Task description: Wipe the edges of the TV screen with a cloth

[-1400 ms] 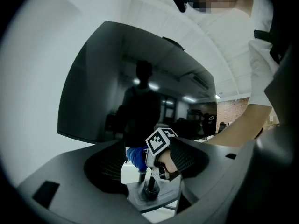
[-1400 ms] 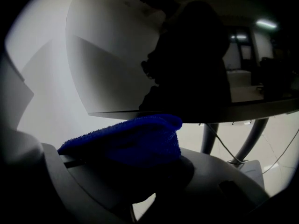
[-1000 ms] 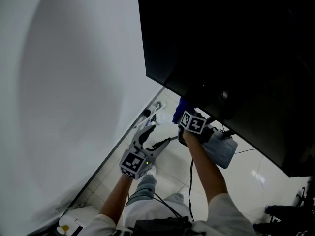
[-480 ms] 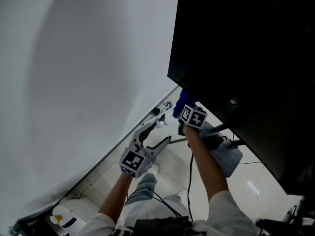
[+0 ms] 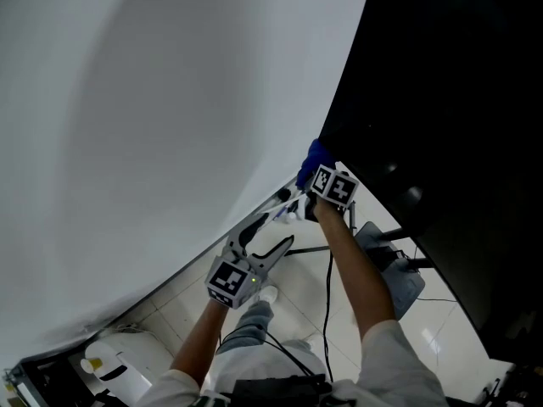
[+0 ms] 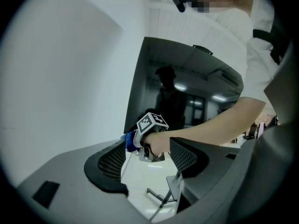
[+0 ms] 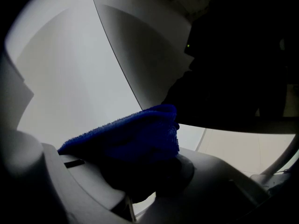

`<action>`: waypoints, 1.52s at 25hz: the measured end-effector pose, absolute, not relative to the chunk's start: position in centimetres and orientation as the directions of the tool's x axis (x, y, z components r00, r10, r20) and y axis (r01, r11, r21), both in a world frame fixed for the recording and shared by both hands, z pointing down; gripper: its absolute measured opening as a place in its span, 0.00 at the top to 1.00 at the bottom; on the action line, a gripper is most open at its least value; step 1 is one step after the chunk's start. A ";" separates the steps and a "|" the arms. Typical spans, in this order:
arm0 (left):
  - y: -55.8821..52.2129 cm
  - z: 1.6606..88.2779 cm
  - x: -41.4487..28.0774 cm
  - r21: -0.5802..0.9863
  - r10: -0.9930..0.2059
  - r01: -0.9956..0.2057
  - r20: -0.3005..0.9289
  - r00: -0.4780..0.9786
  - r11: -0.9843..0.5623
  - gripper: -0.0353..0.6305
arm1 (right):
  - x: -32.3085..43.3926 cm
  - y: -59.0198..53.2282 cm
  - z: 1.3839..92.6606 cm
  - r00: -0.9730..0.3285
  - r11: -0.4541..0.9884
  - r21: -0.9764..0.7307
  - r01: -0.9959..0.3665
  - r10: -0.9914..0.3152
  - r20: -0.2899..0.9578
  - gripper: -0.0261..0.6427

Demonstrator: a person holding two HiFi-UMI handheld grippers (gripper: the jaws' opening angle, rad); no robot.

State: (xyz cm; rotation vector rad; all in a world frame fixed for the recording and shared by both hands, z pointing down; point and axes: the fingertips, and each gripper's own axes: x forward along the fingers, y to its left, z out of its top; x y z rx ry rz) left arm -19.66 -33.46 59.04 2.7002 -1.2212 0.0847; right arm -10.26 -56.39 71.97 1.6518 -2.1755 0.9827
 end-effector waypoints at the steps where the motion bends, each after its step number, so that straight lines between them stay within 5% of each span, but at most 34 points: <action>1: -33.5 59.2 -20.3 0.128 -0.745 -0.755 0.124 0.656 -0.643 0.51 | -11.2 -56.8 71.8 -0.345 0.142 -0.376 -0.916 -0.758 0.554 0.85; 8: -34.0 59.2 -23.2 0.108 -0.773 -0.782 0.118 0.623 -0.614 0.51 | -15.7 -59.7 68.1 -0.395 0.130 -0.511 -0.850 -0.799 0.454 0.85; 17: -32.7 57.3 -24.4 0.131 -0.790 -0.793 0.089 0.607 -0.595 0.51 | -13.9 -59.2 61.4 -0.276 0.035 -0.666 -0.745 -0.926 0.259 0.86; 38: -31.8 53.3 -22.3 0.120 -0.743 -0.737 -0.005 0.669 -0.665 0.51 | -13.3 -59.6 40.4 -0.247 0.240 -0.619 -0.748 -0.966 -0.076 0.86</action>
